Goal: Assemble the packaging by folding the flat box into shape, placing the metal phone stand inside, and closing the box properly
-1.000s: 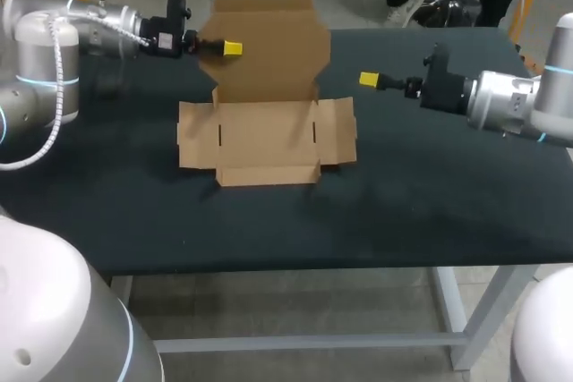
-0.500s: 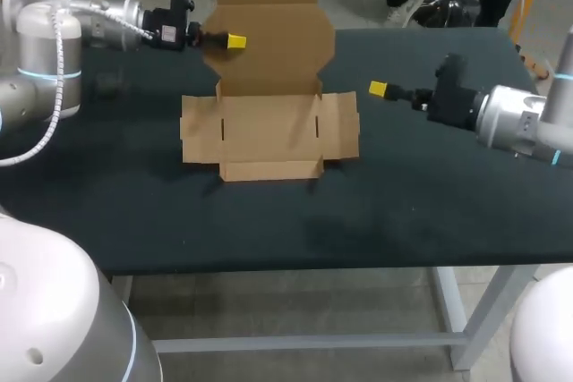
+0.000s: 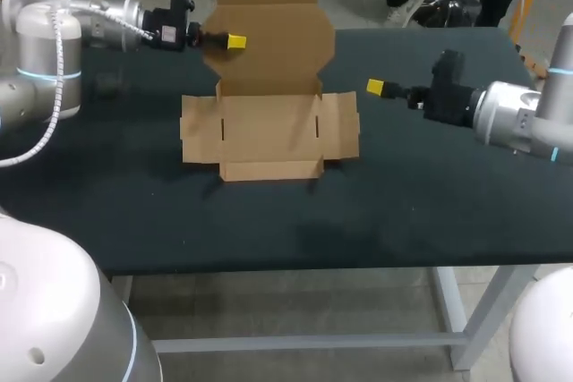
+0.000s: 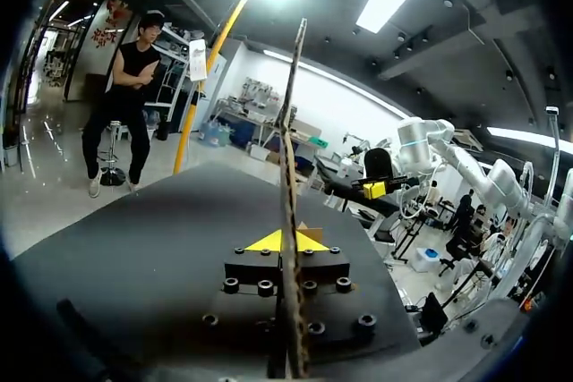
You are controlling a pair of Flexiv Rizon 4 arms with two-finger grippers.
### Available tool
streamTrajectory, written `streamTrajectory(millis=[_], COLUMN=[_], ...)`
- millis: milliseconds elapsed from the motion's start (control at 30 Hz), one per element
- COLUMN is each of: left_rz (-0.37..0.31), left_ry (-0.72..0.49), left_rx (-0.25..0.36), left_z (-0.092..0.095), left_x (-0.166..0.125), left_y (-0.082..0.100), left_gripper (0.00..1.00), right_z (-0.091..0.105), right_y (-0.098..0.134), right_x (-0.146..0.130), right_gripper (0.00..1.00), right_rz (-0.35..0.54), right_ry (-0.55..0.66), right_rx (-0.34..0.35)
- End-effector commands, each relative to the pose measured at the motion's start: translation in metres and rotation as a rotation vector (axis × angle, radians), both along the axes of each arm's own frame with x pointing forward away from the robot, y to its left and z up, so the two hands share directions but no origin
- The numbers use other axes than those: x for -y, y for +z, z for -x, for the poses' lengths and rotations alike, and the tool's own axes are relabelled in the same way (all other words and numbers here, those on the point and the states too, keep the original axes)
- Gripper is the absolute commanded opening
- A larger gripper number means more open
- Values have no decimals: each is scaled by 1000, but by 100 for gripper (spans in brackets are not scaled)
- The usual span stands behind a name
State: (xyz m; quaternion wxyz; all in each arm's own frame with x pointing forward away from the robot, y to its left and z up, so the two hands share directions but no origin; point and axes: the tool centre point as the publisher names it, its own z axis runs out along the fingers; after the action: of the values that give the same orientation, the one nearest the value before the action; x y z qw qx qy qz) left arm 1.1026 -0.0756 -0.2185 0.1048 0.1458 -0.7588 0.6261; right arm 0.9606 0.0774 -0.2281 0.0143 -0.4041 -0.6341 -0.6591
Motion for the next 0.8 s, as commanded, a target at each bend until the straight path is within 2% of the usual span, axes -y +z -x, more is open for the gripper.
streamTrajectory(millis=[33,267,567,800], left_rz=[-5,-10,-27,-30], left_ry=[2,2,19,12], left_rx=[18,59,112,154], left_z=[1,6,11,29], left_x=[3,8,13,18], left_y=[6,18,35,52], left_gripper=[0,0,0,0], right_z=[13,36,56,76], right_y=[8,7,4,0], right_x=[-4,-3,-4,0], right_gripper=[0,0,0,0], right_rz=[58,140,196,252], right_ry=[-30,-58,-59,-58], right_rx=[53,142,203,250])
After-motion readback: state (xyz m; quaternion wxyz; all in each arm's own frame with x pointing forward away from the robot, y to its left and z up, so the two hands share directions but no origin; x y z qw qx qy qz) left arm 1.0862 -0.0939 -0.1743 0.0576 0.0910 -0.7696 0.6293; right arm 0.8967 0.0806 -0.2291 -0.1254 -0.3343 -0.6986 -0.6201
